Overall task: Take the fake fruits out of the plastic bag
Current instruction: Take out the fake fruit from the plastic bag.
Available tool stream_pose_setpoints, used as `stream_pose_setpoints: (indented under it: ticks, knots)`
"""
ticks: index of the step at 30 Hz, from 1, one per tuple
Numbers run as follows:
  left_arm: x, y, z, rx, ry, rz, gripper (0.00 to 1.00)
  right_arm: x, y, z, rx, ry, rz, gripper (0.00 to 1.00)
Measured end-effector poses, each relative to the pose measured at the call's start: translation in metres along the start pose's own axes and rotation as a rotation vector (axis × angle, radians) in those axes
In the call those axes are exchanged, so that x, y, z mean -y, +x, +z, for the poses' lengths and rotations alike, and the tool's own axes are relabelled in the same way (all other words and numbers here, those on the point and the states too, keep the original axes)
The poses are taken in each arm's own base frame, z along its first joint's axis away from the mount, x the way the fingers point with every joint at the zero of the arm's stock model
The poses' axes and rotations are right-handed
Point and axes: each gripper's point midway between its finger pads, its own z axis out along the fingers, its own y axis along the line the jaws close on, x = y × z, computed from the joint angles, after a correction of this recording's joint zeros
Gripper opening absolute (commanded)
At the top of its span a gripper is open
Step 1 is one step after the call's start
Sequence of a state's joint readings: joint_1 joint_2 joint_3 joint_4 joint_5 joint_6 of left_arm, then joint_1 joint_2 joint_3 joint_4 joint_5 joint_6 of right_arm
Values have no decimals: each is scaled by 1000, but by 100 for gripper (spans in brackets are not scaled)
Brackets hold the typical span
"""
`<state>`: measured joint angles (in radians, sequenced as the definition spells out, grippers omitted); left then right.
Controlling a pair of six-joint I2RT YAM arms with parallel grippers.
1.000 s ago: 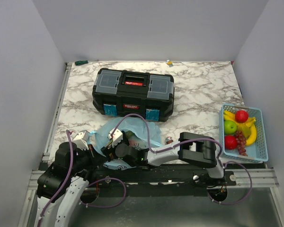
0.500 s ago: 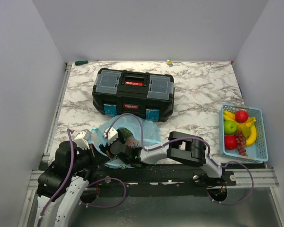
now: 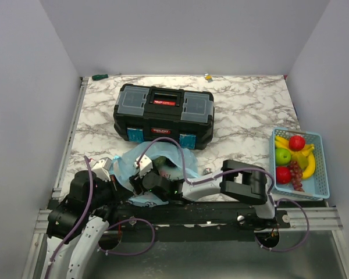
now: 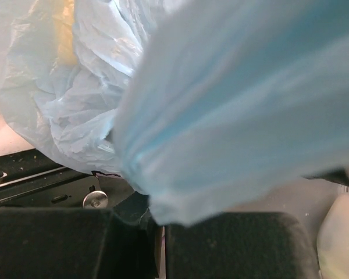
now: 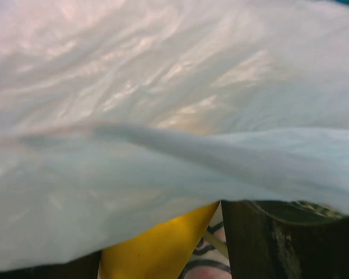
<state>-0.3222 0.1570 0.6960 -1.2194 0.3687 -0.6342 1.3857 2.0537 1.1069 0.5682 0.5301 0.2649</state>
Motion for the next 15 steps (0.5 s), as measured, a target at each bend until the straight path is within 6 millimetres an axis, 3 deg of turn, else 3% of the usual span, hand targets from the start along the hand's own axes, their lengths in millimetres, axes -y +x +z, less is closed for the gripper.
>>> stream_pose_setpoints:
  ticks: [9,15]
  knots:
    - [-8,-1,7,-4,-27,18,0,5,-45,-37,35,-27,67,9]
    - [-12,0,13,-22,-38,28,0,4,-55,-58,20,-72,119,7]
